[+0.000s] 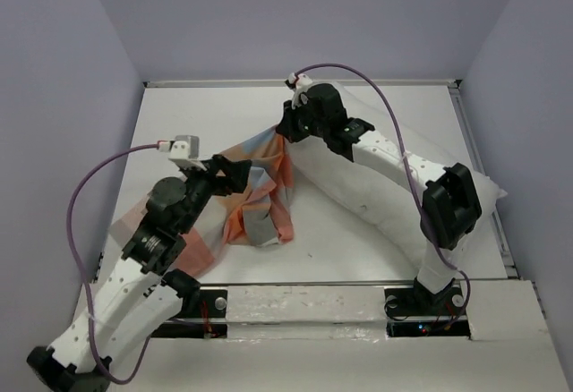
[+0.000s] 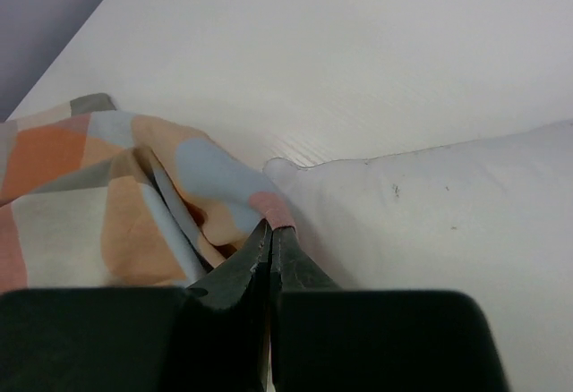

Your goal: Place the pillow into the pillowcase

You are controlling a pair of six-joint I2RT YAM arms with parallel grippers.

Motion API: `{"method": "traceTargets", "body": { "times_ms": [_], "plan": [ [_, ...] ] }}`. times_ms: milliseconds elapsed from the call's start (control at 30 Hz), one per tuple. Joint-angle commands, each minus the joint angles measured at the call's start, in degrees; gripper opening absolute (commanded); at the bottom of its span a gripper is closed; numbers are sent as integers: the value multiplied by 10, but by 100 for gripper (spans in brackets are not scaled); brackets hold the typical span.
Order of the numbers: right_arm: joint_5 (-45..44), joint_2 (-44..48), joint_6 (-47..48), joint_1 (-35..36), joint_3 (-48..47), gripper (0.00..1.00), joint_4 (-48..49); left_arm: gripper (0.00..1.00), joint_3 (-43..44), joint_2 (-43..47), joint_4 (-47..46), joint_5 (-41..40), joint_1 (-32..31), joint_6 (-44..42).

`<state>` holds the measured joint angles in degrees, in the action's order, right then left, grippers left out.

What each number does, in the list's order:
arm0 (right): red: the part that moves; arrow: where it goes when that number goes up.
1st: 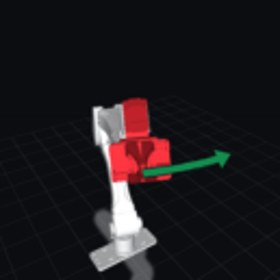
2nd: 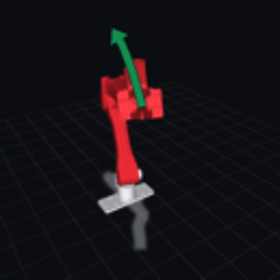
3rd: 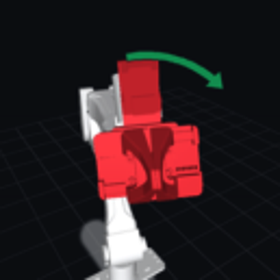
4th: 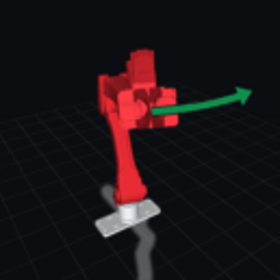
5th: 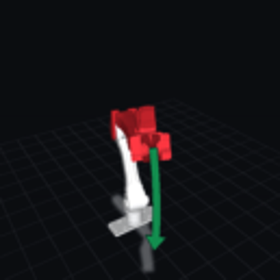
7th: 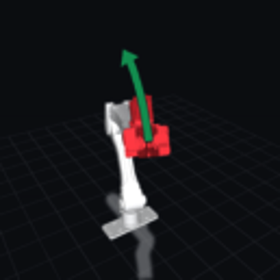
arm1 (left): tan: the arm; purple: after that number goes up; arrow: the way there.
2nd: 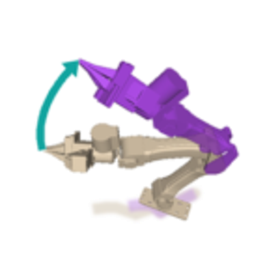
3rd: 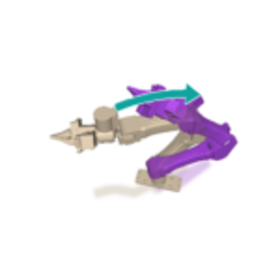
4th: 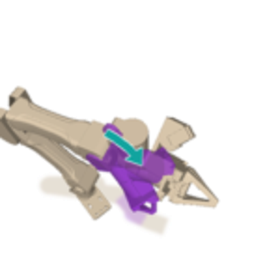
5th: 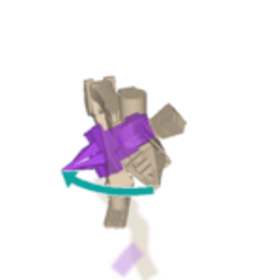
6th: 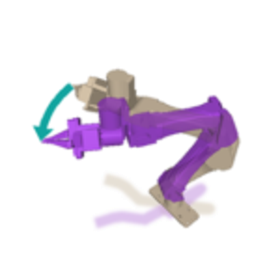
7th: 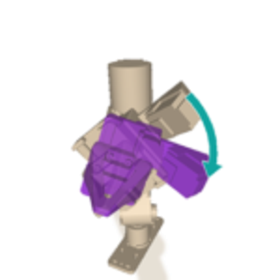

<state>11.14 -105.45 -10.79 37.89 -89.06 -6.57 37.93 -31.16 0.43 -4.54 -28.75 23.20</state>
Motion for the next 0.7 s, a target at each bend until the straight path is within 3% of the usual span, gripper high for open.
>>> {"method": "traceTargets", "body": {
  "times_ms": [0, 33, 133, 300, 533, 667],
  "plan": [
    [-46, 60, -18, -4, 5, 0, 27, 90, -22, -121, -54, -87, -109, -29],
    [-47, 66, -22, -4, 5, 0, 24, 83, -22, -137, -69, -140, -148, -35],
    [-45, 88, -30, -4, 2, 0, 8, 83, -26, -209, -106, -180, -168, -46],
    [-43, 123, -37, -10, 18, 0, -1, 86, -29, -264, -194, -177, -173, -60],
    [-18, 130, -56, -10, 28, 0, -1, 86, 7, -341, -244, -177, -177, -90],
    [-16, 133, -69, -10, 40, 0, 5, 76, 20, -366, -273, -183, -191, -111]
  ]
}}
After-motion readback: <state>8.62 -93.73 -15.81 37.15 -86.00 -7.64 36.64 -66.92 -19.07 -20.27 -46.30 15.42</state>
